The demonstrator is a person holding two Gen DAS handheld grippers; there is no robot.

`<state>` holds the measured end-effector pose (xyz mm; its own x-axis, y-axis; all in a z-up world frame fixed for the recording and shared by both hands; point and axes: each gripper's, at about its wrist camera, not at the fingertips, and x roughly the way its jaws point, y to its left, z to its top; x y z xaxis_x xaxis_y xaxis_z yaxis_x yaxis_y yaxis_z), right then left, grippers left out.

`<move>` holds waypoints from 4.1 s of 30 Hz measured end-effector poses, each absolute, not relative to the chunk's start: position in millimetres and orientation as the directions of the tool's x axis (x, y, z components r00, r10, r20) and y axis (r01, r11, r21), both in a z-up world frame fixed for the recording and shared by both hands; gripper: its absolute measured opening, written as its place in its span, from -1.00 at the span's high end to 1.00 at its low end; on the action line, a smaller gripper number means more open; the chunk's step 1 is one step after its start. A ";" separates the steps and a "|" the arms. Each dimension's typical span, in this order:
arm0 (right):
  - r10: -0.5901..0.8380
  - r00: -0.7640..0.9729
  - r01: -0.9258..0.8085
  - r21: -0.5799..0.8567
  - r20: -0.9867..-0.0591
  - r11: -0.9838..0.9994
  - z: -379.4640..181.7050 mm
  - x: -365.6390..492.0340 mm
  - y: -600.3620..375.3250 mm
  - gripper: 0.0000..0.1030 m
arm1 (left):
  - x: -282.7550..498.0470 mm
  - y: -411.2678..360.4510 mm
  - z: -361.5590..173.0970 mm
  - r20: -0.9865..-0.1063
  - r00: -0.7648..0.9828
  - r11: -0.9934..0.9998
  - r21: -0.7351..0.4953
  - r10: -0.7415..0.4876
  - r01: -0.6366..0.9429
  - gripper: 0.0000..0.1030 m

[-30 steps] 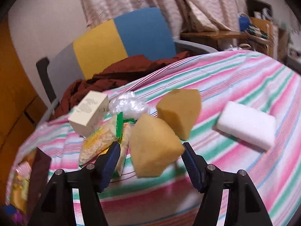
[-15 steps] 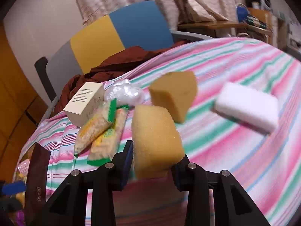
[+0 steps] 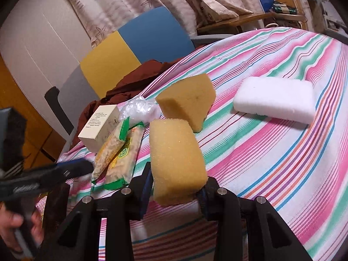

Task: Organize objects
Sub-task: 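Grasp a WEIDAN snack packet with the left gripper, then carry the WEIDAN packet and yellow sponge into the gold tray and release both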

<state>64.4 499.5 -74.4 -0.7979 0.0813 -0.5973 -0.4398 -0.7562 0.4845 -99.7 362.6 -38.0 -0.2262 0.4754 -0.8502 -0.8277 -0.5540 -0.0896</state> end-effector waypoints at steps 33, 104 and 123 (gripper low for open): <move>0.076 -0.814 -0.428 0.507 -0.576 -0.748 -78.0 67.9 500.7 0.27 | -102.0 352.3 -63.7 -0.787 -0.193 -0.630 -0.293 0.586 -0.719 0.03; -0.298 -0.716 0.063 0.367 -0.631 -0.928 -15.0 40.8 220.9 0.23 | 2.3 52.5 -52.9 -0.722 -0.473 -0.860 -0.373 0.505 -0.348 0.05; -0.180 -0.795 -0.098 0.416 -0.579 -0.904 -13.9 68.1 271.2 -0.44 | 7.2 47.2 -34.2 -0.692 -0.524 -0.867 -0.422 0.497 -0.264 -0.09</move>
<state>68.1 271.2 -13.9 -0.7951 -0.1798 -0.5792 -0.0984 -0.9042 0.4156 7.2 47.2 -34.2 -0.5236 0.4968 -0.6921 -0.2643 -0.8670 -0.4225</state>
